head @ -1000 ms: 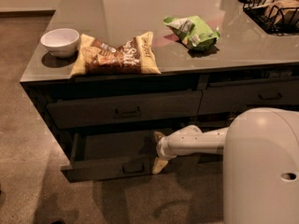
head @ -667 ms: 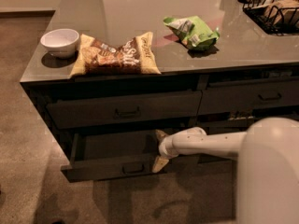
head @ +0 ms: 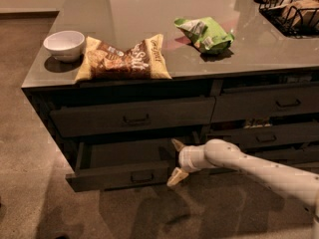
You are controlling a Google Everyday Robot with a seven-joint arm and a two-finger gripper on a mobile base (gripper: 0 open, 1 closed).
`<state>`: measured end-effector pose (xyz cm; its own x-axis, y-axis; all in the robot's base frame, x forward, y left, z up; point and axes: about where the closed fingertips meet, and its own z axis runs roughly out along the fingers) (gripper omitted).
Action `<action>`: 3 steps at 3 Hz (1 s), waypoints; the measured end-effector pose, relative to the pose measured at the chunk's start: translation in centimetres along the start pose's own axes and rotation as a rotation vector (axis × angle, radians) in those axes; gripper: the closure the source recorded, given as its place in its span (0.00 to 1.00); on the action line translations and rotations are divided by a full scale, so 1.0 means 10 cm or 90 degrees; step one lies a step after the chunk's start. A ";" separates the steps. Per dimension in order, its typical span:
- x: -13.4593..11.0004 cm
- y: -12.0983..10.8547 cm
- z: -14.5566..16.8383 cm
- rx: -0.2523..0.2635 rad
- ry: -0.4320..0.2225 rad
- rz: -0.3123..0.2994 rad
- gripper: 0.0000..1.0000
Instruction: Close middle drawer
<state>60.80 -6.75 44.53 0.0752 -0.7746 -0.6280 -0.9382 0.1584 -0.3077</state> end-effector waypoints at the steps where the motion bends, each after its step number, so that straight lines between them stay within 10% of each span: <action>1: -0.08 0.29 -0.30 -0.026 -0.063 -0.012 0.00; 3: 0.06 0.86 0.01 -0.151 -0.141 0.026 0.50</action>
Offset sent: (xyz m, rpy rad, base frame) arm -0.1060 -0.0158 -0.0011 0.1399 0.1366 0.1759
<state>52.85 -5.78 41.40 0.0836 -0.6146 -0.7844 -0.9925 0.0187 -0.1204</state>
